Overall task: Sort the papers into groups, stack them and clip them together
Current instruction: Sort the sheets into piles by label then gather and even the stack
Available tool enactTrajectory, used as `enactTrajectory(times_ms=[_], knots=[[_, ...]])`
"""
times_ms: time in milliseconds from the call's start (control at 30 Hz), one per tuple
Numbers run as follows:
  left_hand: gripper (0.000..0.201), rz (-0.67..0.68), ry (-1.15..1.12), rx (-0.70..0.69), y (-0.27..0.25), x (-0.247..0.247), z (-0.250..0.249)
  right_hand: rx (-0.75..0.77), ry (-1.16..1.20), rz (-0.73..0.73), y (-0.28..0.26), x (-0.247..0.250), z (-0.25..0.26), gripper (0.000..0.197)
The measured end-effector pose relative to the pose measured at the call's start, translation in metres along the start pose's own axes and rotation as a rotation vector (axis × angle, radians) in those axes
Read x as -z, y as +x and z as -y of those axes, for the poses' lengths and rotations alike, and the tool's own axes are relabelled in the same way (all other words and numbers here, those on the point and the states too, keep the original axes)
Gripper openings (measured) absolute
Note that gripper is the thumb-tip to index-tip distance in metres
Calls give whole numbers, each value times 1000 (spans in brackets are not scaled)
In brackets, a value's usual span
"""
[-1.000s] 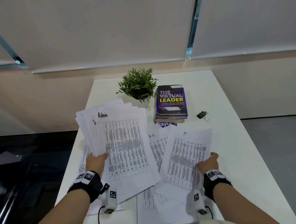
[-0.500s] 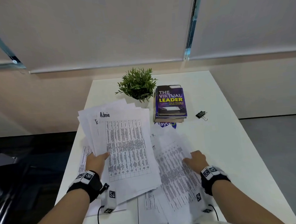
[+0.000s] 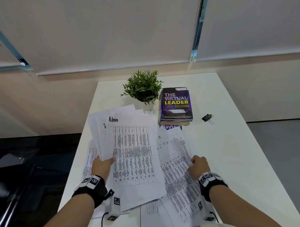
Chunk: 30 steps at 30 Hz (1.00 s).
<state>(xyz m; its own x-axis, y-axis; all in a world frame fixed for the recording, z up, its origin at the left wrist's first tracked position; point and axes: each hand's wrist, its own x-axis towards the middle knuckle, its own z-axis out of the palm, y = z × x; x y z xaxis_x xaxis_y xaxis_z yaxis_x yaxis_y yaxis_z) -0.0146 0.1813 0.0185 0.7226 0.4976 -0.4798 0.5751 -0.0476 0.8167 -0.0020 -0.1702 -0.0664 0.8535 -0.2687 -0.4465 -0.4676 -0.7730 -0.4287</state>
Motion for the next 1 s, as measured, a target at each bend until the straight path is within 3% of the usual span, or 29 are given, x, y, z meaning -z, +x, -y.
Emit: enactTrajectory(times_ms=[100,233,333,367,433,500,633,733,900,1000], knots=[[35,10,7,-2,-1,-5,-1,17,124,-17,-2,13,-10,27],[34,19,37,-5,-1,-14,1,-20,314,-19,-1,39,-28,28],[30,25,60,-13,-4,-19,0,-54,359,-5,-1,64,-38,54],[34,28,71,-14,-6,-21,0,-49,324,-2,-1,73,-41,51],[41,25,90,-17,-11,-25,-2,-6,282,-3,-3,92,-50,27],[38,21,106,-24,-13,-28,-2,56,305,-5,-9,111,-60,12],[37,12,117,-39,-22,-34,-2,159,474,-58,-21,146,-65,16],[38,21,92,-34,-29,-42,-4,191,563,-100,-28,161,-55,9],[35,103,29,-46,-50,-66,-14,125,807,-9,-16,146,-33,32],[35,193,-4,-51,-69,-85,-17,50,827,92,-1,118,-34,55]])
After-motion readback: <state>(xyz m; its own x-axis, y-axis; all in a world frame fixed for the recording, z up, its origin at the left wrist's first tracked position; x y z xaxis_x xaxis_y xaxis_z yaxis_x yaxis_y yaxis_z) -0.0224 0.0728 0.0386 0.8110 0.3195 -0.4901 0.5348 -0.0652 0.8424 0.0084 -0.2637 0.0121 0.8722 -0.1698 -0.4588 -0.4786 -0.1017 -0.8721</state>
